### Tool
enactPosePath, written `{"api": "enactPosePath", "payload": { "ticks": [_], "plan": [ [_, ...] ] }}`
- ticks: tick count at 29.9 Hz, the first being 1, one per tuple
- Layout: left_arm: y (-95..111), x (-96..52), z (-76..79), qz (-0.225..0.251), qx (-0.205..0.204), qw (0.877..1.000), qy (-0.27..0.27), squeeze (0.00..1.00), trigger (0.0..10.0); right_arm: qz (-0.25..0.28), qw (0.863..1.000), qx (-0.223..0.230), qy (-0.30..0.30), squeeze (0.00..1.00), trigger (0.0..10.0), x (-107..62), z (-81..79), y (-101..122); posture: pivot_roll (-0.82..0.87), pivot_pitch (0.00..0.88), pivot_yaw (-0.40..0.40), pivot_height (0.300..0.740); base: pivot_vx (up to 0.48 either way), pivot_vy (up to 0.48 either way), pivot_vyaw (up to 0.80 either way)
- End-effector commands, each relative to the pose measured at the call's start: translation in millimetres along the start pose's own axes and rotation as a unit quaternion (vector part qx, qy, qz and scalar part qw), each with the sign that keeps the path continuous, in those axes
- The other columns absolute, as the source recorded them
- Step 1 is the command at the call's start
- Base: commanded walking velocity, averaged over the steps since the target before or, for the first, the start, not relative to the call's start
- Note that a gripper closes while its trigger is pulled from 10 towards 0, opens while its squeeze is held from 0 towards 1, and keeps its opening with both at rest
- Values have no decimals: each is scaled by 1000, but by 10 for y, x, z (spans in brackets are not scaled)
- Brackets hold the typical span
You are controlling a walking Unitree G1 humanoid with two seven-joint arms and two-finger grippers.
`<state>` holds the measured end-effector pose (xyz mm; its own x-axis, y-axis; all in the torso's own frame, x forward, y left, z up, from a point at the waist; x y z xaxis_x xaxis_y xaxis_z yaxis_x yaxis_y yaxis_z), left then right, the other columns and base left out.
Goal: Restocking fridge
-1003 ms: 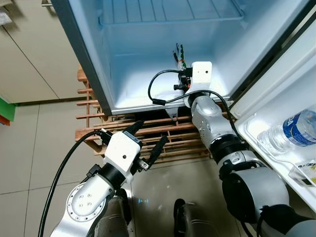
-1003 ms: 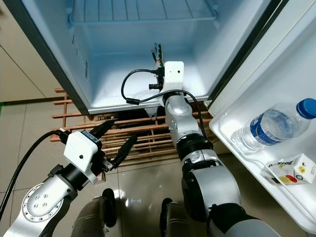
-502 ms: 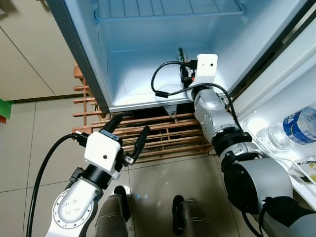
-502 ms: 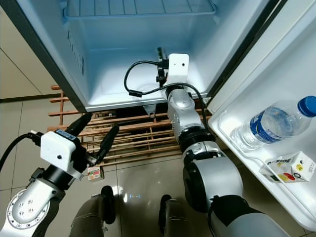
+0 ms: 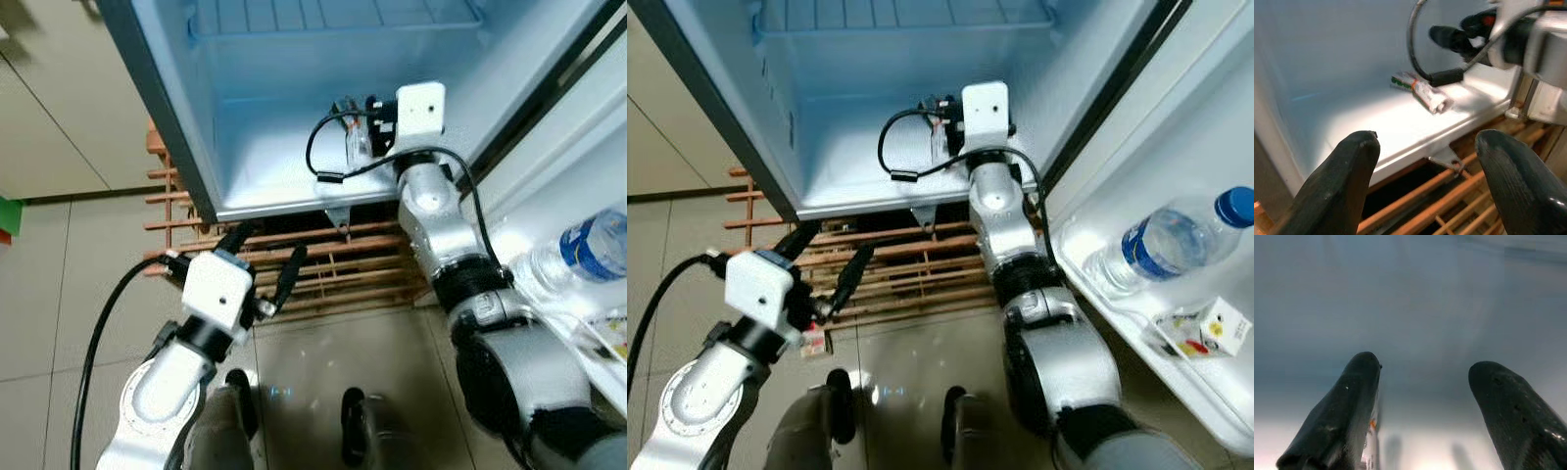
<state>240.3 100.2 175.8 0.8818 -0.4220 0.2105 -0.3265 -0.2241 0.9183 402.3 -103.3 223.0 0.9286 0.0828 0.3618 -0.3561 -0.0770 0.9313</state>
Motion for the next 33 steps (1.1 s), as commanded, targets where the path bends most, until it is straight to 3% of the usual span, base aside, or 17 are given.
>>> {"api": "enactPosePath", "payload": {
  "ticks": [1,5,8,9,13,17,22,24,26,27,28,33],
  "plan": [
    [-42,-4,64,-9,-8,1000,-1,0,10000,28,1000,-6,7,0,10000,-112,13,105,-31,240,-91,740,0,0,0],
    [-198,78,47,-37,-8,999,29,0,10000,37,999,-16,37,0,10000,-442,8,111,-66,154,-87,740,0,0,0],
    [-302,166,-143,-53,-14,996,72,0,10000,2,999,16,38,0,10000,-752,100,-9,-76,92,-68,740,0,0,0],
    [-302,166,-143,-53,-14,996,72,0,10000,2,999,16,38,0,10000,-752,100,-9,-76,92,-68,740,0,0,0],
    [-330,295,-382,-58,7,993,103,0,10000,-17,999,34,30,0,10000,-1018,232,-82,-66,0,-4,740,0,0,0],
    [-329,436,-541,-56,-7,990,129,0,10000,-23,999,41,8,0,10000,-1079,345,-115,-64,0,40,740,0,0,0],
    [-317,551,-579,-47,-21,989,141,0,10000,-32,998,40,-22,0,10000,-1213,538,-189,-83,0,52,740,0,0,0],
    [-360,591,-577,-50,-15,989,141,0,10000,-34,997,59,-41,0,10000,-1274,654,-227,-89,0,52,740,0,0,0],
    [-409,638,-583,-54,-5,989,139,0,10000,-46,990,107,-75,0,10000,-1306,798,-324,-101,0,64,740,0,0,0],
    [-409,638,-583,-54,-5,989,139,0,10000,-46,990,107,-75,0,10000,-1306,798,-324,-101,0,64,740,0,0,0],
    [-458,669,-592,-61,4,989,136,0,10000,-62,984,133,-104,0,10000,-1313,895,-418,-113,0,80,740,0,0,0],
    [-463,741,-580,-61,-4,989,137,0,10000,-57,990,99,-84,0,10000,-1206,858,-379,-119,0,89,740,0,0,0]
  ]
}}
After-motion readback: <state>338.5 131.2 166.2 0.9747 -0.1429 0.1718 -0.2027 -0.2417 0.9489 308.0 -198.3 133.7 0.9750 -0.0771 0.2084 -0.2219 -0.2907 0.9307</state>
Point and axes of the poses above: a point about 5 cm out from each wrist's last joint towards the gripper, its own x axis pointing out of the wrist towards the gripper, its own y axis along the axis of the wrist's last joint, z = x × y, the point moved 3 cm from there along x, pointing out of the wrist towards the gripper, and after that the axes turned 10 degrees about x, right-handed, at the moved point
